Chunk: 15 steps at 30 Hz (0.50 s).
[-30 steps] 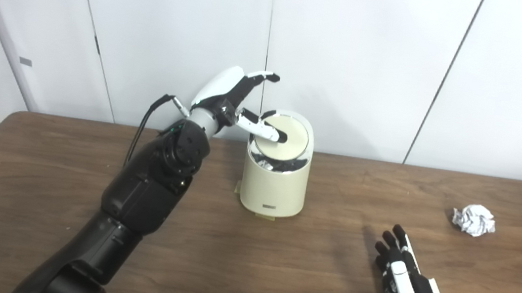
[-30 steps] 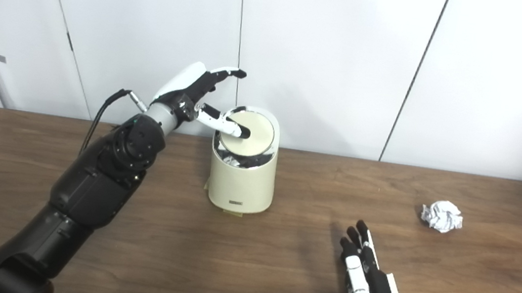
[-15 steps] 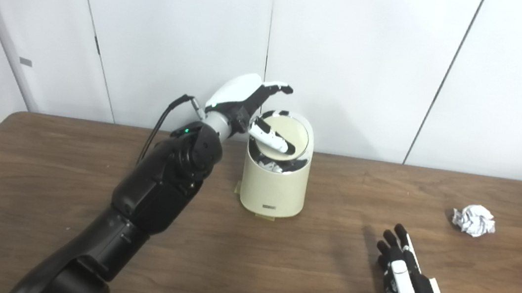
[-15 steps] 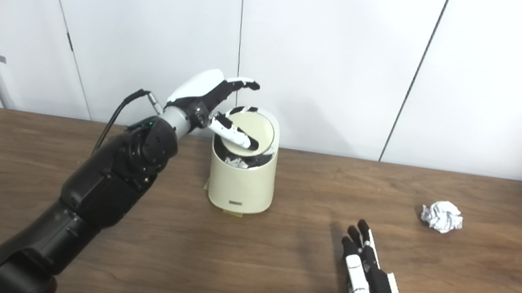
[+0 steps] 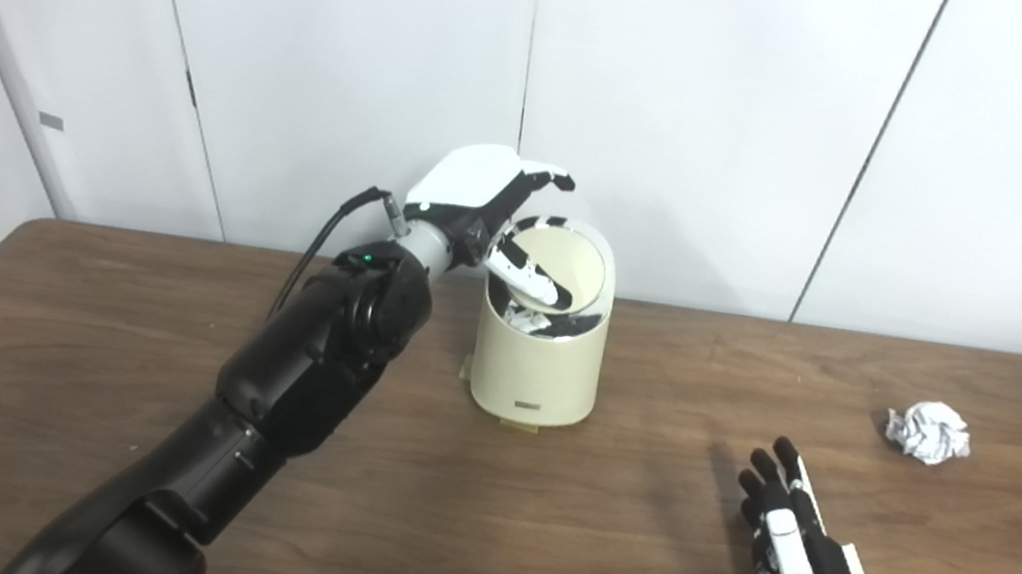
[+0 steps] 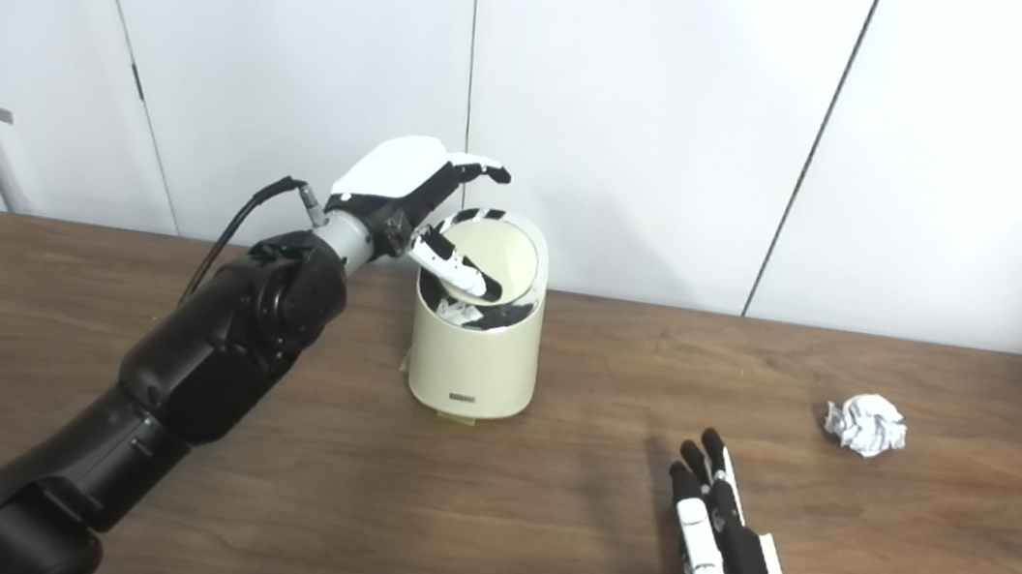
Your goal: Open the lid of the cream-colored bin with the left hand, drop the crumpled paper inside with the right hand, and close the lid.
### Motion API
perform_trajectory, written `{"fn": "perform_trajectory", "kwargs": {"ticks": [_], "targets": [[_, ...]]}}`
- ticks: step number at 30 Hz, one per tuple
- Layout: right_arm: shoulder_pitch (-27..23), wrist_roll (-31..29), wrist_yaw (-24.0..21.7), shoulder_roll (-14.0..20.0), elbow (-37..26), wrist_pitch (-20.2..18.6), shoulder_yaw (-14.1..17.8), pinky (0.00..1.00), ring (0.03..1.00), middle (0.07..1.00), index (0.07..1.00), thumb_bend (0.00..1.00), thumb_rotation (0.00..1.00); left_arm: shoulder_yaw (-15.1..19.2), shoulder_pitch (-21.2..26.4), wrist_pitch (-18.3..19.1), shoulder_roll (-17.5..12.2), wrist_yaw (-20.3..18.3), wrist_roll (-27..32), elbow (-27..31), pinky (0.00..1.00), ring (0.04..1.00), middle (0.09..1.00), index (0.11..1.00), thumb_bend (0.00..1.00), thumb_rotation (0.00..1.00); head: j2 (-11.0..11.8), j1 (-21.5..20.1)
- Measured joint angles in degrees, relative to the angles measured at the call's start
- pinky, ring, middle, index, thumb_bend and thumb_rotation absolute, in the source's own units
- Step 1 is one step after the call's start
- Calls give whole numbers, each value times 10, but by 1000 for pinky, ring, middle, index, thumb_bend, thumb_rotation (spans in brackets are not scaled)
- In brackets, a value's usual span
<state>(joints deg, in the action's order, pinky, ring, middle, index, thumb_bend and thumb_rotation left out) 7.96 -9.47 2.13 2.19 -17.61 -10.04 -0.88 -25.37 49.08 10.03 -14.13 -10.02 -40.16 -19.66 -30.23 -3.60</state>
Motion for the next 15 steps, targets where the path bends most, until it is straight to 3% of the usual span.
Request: {"fn": "perform_trajectory", "kwargs": {"ticks": [7, 15], "targets": [[0, 0, 0, 0, -2, 0, 0, 1000, 959, 963, 1000, 504, 730, 0, 0, -3, 0, 0, -11, 0, 860, 922, 912, 901, 944, 204, -2, 3], [0, -1, 0, 0, -2, 0, 0, 1000, 956, 961, 1000, 520, 746, -12, 0, -6, -6, -1, -25, 1, 887, 934, 919, 906, 945, 117, -2, 4]]}}
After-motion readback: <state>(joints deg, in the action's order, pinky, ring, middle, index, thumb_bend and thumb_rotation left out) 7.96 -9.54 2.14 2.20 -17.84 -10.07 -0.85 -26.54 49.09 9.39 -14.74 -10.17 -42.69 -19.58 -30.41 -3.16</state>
